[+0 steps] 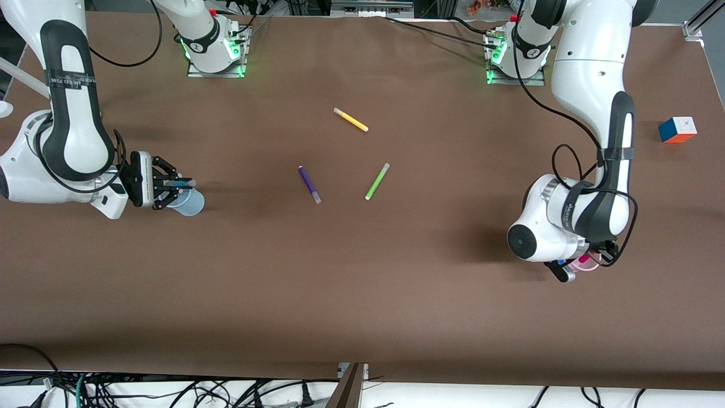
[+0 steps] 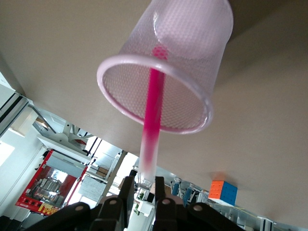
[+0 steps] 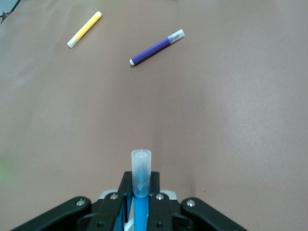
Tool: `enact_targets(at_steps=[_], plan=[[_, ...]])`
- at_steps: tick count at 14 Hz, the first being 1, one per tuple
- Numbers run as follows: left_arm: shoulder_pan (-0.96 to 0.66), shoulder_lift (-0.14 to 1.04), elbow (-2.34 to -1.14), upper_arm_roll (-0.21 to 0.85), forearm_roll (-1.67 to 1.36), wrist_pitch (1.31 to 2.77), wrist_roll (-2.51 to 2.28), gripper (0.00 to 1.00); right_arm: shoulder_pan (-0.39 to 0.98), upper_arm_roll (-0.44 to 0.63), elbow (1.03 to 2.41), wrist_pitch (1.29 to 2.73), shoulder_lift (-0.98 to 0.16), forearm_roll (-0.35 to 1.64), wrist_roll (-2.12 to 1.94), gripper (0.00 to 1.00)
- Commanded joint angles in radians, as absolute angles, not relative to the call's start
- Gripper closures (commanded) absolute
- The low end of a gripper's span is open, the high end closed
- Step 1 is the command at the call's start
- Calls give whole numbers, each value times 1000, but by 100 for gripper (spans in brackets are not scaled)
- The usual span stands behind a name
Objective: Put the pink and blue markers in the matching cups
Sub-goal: 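Drop the blue marker into the blue cup while the left gripper drops pink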
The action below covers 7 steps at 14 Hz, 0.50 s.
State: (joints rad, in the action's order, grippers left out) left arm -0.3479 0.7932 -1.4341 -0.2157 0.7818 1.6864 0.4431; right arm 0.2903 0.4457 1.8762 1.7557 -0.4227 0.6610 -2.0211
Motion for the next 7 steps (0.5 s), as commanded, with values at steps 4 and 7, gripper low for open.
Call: enact_targets(at_steps=[4, 7], plan=[[-344, 753, -1416, -212, 671, 1686, 396, 0, 250, 443, 1816, 1704, -419, 696, -1923, 0], [-333, 668, -1411, -219, 472, 1681, 391, 0, 247, 448, 1720, 1602, -416, 673, -1659, 0]])
